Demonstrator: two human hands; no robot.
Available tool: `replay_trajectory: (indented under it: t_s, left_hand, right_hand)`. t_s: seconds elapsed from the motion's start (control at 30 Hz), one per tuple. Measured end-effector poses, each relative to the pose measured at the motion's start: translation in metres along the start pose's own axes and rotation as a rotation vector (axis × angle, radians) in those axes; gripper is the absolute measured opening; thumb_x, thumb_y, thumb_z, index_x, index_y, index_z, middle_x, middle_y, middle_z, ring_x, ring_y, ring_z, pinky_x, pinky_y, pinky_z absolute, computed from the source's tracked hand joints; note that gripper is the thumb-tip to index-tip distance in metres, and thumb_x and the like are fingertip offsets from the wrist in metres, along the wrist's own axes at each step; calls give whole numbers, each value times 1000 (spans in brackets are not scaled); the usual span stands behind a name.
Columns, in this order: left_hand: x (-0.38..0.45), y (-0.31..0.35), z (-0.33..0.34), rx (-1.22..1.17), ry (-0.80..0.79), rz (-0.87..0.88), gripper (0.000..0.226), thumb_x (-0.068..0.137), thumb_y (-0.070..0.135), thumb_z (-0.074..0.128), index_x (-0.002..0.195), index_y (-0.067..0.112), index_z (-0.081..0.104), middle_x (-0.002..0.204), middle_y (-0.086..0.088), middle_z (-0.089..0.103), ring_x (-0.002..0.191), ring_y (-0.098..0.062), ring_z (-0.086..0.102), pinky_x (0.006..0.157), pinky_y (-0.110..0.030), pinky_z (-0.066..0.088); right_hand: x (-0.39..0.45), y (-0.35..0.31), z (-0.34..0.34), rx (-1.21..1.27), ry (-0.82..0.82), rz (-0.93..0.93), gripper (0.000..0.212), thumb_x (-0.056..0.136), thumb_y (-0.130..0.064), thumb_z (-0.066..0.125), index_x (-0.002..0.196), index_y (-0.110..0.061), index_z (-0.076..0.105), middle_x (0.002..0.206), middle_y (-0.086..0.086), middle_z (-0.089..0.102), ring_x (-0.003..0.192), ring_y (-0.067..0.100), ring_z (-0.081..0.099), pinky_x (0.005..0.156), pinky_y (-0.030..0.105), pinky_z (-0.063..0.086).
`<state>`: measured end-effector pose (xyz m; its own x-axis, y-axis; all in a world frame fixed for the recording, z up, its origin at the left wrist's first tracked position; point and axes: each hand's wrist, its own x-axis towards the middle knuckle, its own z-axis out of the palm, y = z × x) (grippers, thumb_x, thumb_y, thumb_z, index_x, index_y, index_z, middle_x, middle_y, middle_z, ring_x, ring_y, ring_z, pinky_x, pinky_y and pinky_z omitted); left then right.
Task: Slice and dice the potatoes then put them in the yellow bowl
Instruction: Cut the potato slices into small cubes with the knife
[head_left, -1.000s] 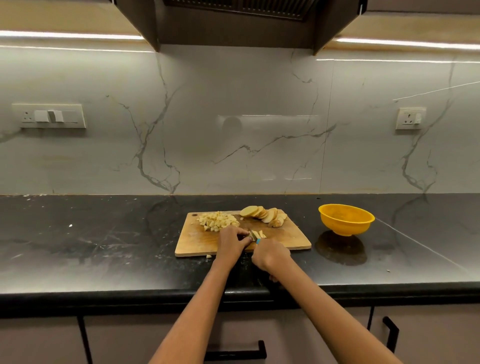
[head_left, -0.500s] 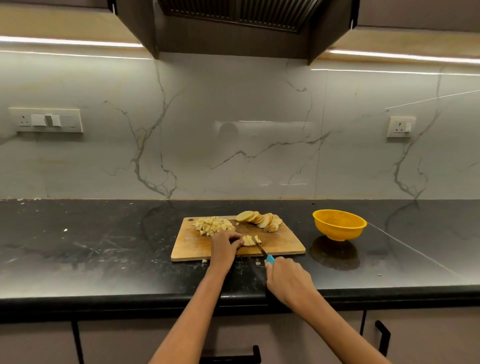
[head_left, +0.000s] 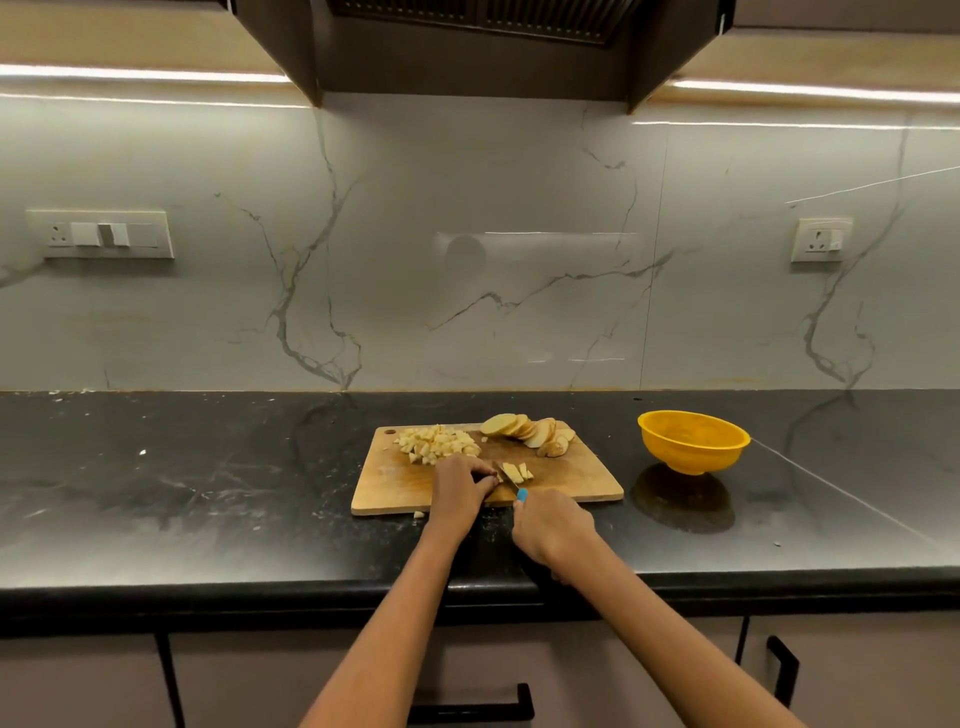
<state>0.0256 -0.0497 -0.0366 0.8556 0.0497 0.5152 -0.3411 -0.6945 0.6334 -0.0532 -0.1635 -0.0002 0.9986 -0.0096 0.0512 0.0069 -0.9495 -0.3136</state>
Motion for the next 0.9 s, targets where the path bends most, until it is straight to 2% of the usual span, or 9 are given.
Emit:
replay_trajectory:
  t_s: [0.13, 0.23, 0.37, 0.43, 0.57, 0.63, 0.77, 0.9]
  left_hand:
    - [-2, 0, 0, -4, 3, 11, 13, 79, 11, 71, 92, 6, 75, 91, -7, 73, 85, -11, 65, 77, -14, 43]
    - [-3, 0, 1, -16, 15, 15, 13, 80, 12, 71, 92, 7, 75, 91, -6, 73, 84, -10, 64, 77, -15, 45]
    - [0, 0, 2, 2, 22, -4, 14, 82, 13, 70, 94, 8, 74, 93, -5, 73, 87, -9, 63, 78, -11, 38]
    - [0, 0, 3, 13, 22, -11, 14, 83, 13, 69, 95, 9, 74, 95, -5, 72, 89, -10, 63, 79, -12, 38]
    - [2, -3, 5, 43, 36, -19, 18, 85, 6, 64, 101, 9, 72, 102, -5, 71, 98, -13, 62, 86, -15, 39]
    - [4, -4, 4, 119, 27, 33, 28, 86, 0, 59, 111, 10, 68, 113, -7, 67, 107, -16, 59, 92, -19, 39]
    - [12, 2, 3, 334, -182, 234, 57, 82, -15, 52, 132, 12, 51, 141, -6, 46, 131, -20, 39, 108, -27, 29]
    - [28, 11, 0, 315, -424, 225, 64, 79, -18, 50, 133, 15, 51, 145, -5, 41, 134, -20, 36, 108, -29, 35]
  right_hand:
    - [8, -12, -5, -84, -67, -29, 32, 99, -20, 39, 125, -5, 53, 127, 13, 56, 116, 27, 55, 91, 33, 45]
    - [1, -7, -3, -122, -56, -37, 31, 100, -21, 41, 125, -6, 53, 127, 12, 57, 116, 27, 55, 91, 34, 44]
    - [-20, 9, 4, -186, 45, -52, 30, 99, -24, 44, 119, -7, 56, 118, 8, 63, 107, 23, 61, 80, 30, 45]
    - [-25, 16, 7, -138, 100, -46, 33, 100, -31, 40, 117, -8, 57, 114, 7, 64, 102, 21, 62, 75, 29, 42]
    - [-29, 24, 7, -1, 205, -31, 36, 102, -38, 35, 115, -10, 54, 110, 6, 64, 99, 20, 62, 72, 27, 40]
    - [-26, 28, 3, 29, 236, -15, 37, 102, -36, 34, 114, -9, 55, 112, 8, 64, 102, 22, 62, 73, 29, 40]
    - [-10, 41, -5, 30, 249, 39, 38, 102, -34, 35, 115, -6, 57, 113, 10, 64, 104, 25, 62, 77, 29, 44]
    - [6, 51, -4, 64, 244, 54, 40, 102, -36, 35, 116, -6, 57, 111, 10, 65, 102, 23, 63, 72, 27, 41]
